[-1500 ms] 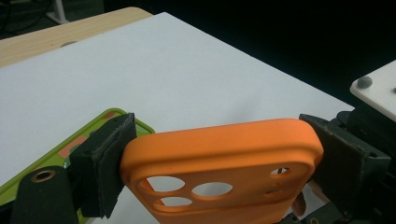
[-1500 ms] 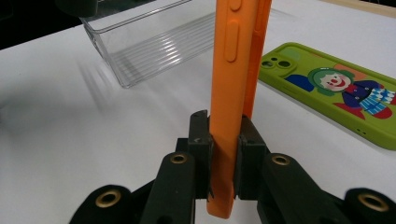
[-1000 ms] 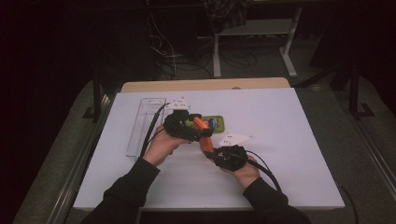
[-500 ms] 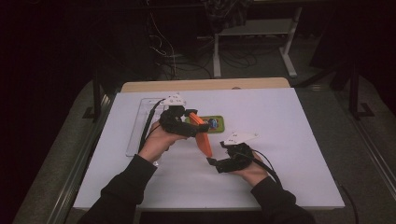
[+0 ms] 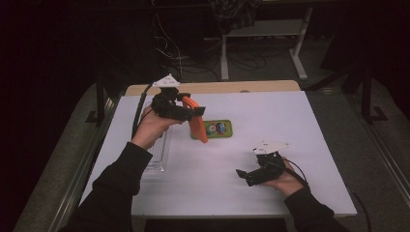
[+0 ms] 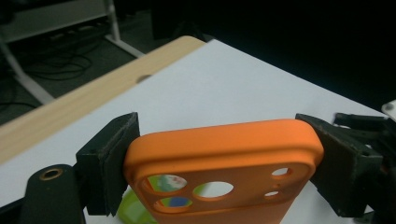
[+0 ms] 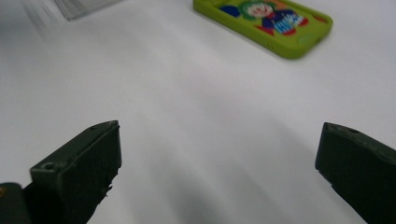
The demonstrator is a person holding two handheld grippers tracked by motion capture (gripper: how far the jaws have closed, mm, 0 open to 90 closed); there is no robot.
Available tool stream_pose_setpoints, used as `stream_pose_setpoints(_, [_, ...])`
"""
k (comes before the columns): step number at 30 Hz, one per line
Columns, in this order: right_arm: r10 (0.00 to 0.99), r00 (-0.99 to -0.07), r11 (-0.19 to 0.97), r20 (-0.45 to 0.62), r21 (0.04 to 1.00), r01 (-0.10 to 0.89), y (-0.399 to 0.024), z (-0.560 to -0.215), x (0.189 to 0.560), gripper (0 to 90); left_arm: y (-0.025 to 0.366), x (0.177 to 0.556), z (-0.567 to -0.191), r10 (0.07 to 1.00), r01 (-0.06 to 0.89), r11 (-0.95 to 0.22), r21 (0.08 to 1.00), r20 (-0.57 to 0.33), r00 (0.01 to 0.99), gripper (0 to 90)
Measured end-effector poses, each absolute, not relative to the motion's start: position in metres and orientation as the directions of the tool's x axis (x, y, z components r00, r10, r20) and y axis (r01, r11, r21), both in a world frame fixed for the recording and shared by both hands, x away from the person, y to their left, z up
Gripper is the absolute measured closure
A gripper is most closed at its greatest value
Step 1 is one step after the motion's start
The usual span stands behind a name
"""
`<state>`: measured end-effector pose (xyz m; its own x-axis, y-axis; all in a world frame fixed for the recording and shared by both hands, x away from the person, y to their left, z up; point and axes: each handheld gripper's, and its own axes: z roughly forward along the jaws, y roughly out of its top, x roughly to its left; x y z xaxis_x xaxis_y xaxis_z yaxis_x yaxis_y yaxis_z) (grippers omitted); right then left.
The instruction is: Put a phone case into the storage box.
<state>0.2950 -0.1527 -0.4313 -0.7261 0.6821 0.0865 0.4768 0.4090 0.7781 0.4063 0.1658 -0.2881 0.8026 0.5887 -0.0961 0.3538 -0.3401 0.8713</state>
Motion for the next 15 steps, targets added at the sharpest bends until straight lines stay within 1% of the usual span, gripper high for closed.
stream_pose_setpoints(8, [0.690,-0.719,0.405,0.080,0.781,0.475,-0.173,-0.436,0.286,0.0,0.193,0.415,-0.265,0.647,0.349,-0.317,0.882,-0.067,0.760,16.7])
stream_pose_setpoints(15, [0.686,-0.725,0.436,0.063,0.762,0.479,-0.181,-0.442,0.282,0.0,0.220,0.420,-0.251,0.689,0.343,-0.313,0.886,-0.037,0.724,16.7])
